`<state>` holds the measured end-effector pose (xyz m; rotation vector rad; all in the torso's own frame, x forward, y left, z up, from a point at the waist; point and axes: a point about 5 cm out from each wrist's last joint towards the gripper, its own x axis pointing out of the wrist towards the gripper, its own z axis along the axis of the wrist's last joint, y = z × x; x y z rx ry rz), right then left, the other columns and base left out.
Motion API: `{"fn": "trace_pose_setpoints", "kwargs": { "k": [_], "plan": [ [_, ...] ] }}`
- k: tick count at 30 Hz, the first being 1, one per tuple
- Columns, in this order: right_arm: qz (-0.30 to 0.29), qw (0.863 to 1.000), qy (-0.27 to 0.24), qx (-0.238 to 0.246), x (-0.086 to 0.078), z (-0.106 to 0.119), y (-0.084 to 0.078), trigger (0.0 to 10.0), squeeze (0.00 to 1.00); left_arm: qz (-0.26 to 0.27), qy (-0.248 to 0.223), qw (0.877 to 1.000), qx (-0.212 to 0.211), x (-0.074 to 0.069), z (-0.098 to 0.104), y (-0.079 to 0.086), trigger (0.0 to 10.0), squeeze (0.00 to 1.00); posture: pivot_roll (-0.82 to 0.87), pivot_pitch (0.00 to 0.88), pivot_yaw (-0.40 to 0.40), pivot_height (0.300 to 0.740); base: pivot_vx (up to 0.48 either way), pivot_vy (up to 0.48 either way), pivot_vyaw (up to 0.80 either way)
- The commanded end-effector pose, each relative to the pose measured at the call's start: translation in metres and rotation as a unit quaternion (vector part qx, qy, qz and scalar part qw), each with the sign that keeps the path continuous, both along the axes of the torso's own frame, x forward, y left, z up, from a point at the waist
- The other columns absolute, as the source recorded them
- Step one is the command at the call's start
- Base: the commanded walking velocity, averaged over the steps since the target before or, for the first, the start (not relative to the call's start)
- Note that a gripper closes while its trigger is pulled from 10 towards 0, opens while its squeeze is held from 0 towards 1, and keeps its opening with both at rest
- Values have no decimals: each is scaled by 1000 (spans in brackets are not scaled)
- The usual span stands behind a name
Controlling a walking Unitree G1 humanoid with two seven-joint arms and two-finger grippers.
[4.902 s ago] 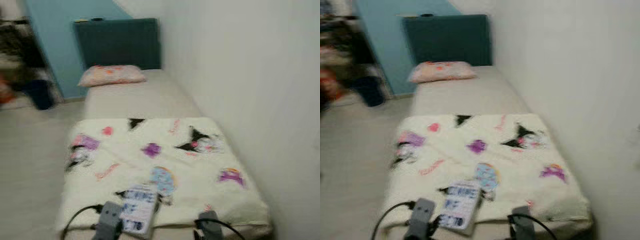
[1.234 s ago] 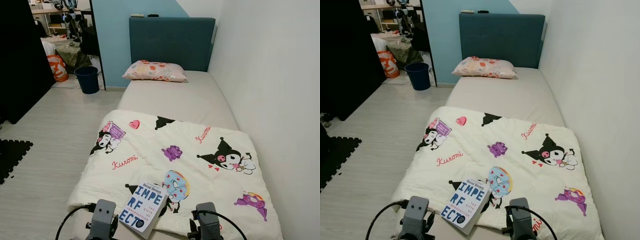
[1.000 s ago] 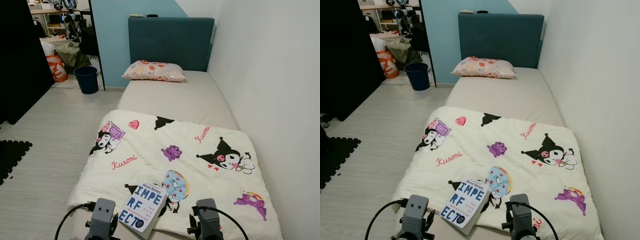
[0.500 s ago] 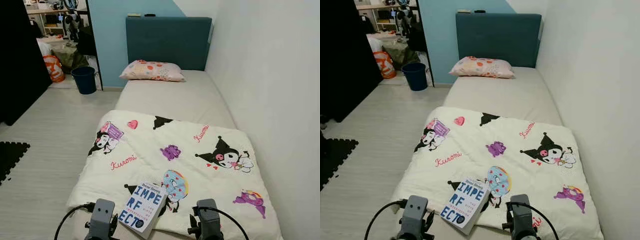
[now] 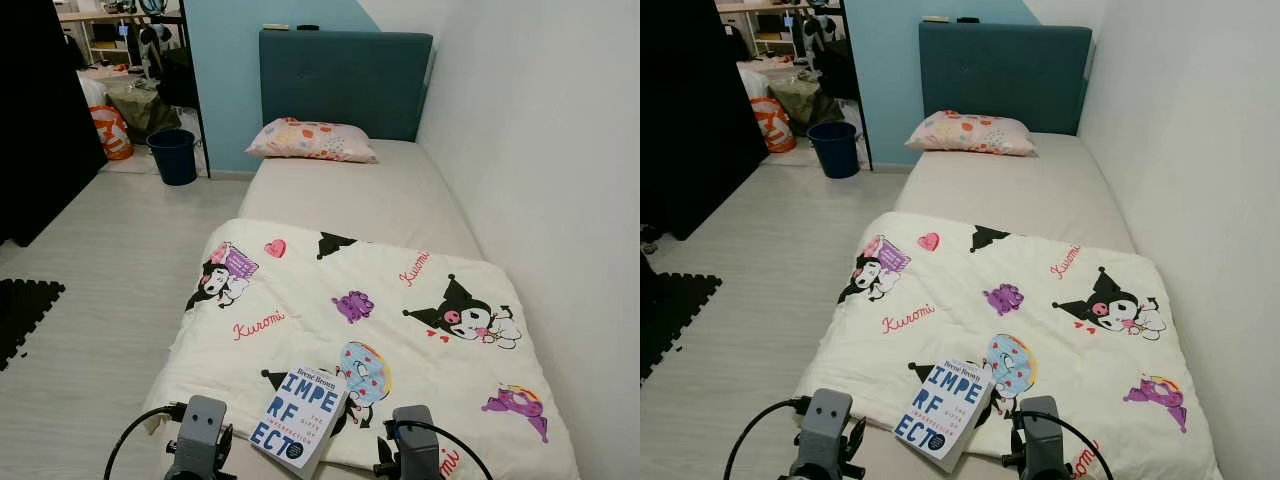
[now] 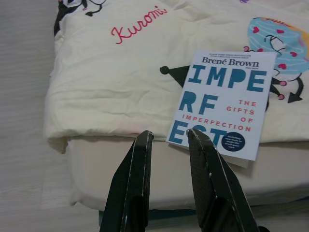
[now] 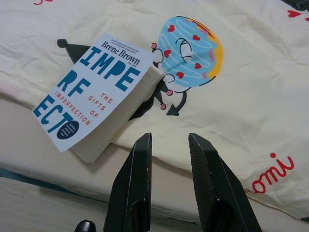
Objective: Clean up the room
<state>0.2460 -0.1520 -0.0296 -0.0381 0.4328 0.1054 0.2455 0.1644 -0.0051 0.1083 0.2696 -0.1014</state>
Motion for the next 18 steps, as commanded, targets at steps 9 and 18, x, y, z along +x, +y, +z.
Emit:
{"fn": "trace_pose_setpoints", "kwargs": {
  "k": [9,18],
  "plan": [
    [-5,1000,5,10,-1,0,-3,10000,0,13,6,1000,6,-4,-2,0,10000,0,10,110,-34,736,0,0,0],
    [0,1000,3,16,0,0,-2,10000,0,16,7,1000,8,-5,-3,1,10000,0,12,115,-34,701,0,0,0]
  ]
}}
